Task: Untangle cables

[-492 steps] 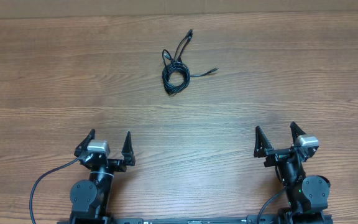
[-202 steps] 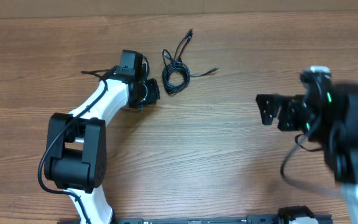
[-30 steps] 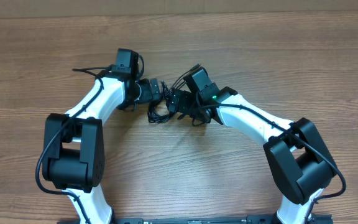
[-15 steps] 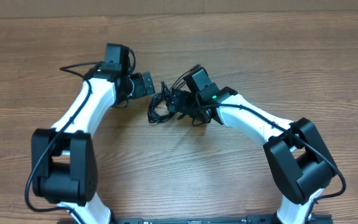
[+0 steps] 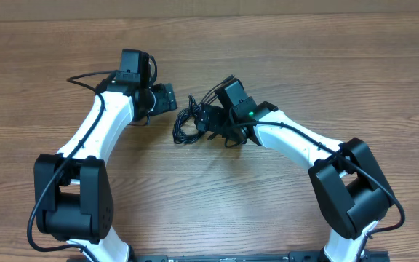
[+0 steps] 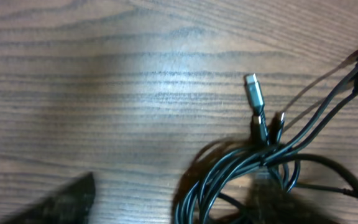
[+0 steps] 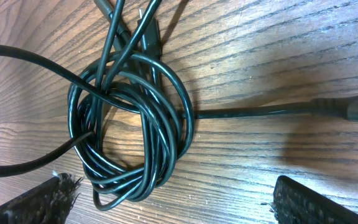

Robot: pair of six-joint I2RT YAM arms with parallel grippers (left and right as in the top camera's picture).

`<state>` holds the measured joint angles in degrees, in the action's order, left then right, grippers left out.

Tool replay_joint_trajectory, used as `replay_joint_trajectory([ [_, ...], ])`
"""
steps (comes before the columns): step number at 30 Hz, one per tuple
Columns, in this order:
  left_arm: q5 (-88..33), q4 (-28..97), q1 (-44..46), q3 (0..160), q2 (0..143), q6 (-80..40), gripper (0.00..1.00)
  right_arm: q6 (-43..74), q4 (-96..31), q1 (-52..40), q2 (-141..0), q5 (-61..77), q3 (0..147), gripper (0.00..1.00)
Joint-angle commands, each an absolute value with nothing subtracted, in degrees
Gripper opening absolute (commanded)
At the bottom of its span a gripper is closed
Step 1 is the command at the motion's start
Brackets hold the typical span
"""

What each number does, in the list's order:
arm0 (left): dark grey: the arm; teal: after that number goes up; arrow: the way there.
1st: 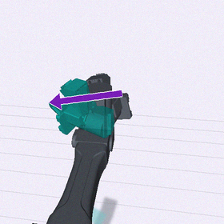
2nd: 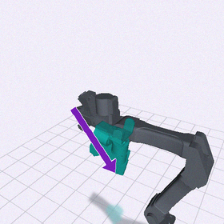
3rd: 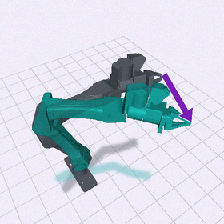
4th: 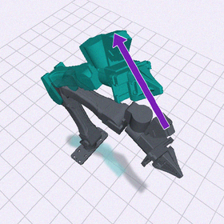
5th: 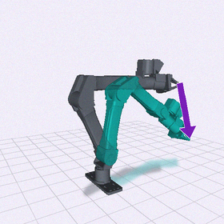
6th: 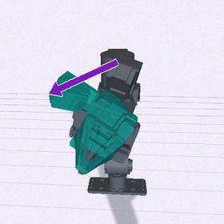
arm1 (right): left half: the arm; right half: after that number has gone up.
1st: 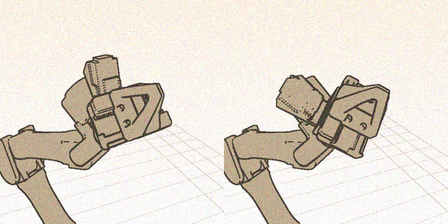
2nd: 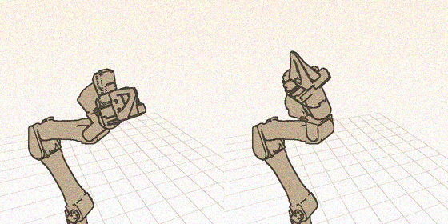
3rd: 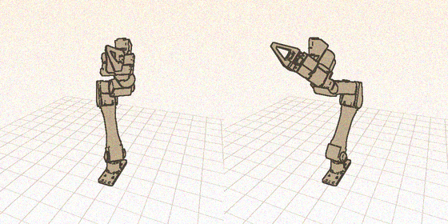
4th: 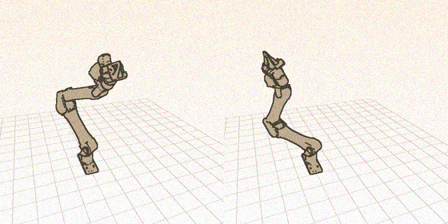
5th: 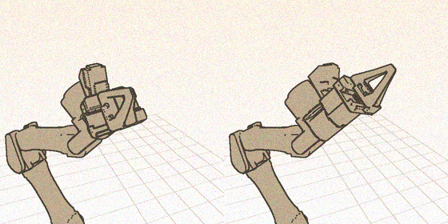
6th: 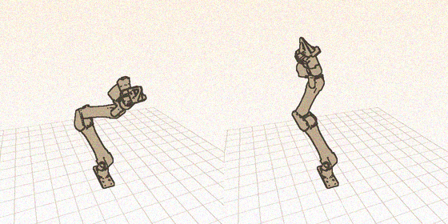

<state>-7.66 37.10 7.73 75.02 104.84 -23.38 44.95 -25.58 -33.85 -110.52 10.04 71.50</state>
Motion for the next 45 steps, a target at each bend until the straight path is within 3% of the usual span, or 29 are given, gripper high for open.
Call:
replay_joint_trajectory([
  [1,-7.51,38.15,7.53,75.96,103.77,-22.28,0.38,44.49,-25.41,-34.0,-109.3,9.45,71.22,1.0],
  [3,-7.49,38.76,7.53,75.96,103.77,-22.28,0.27,44.49,-25.41,-34.0,-109.3,9.45,71.22,1.0],
  [5,-7.4,39.22,7.53,75.96,103.77,-22.26,0.04,44.49,-25.41,-34.0,-109.3,9.45,71.22,1.0],
  [20,-7.25,40.62,8.23,75.22,103.81,-22.22,0.04,44.49,-25.41,-34.0,-109.3,9.45,71.22,1.0],
  [27,-7.4,40.03,10.09,72.75,103.85,-16.49,0.13,44.42,-25.87,-34.0,-109.3,10.24,71.22,1.0],
  [28,-7.38,40.05,10.41,72.73,103.85,-15.94,0.13,44.38,-26.72,-34.0,-109.3,10.26,71.2,0.78],
  [29,-7.38,40.05,10.68,72.73,103.85,-15.35,0.12,44.25,-27.66,-34.0,-109.3,10.07,71.2,0.49],
  [31,-7.46,39.97,11.2,72.73,103.85,-14.44,0.09,44.27,-29.95,-34.0,-109.3,9.87,71.2,0.11],
  [32,-7.51,39.81,11.42,72.73,103.85,-14.02,0.07,44.29,-31.05,-34.0,-109.3,9.61,71.2,0.04],
  [36,-7.77,39.18,12.21,72.73,104.62,-14.11,0.07,44.75,-35.2,-34.0,-109.36,9.06,71.18,0.04],
  [43,-10.33,37.89,13.63,72.73,107.55,-13.65,0.2,46.39,-33.8,-35.75,-109.71,9.04,69.01,0.04],
  [45,-10.17,37.71,13.93,72.73,107.9,-13.67,0.24,49.04,-32.38,-36.36,-110.19,9.02,68.27,0.08],
])
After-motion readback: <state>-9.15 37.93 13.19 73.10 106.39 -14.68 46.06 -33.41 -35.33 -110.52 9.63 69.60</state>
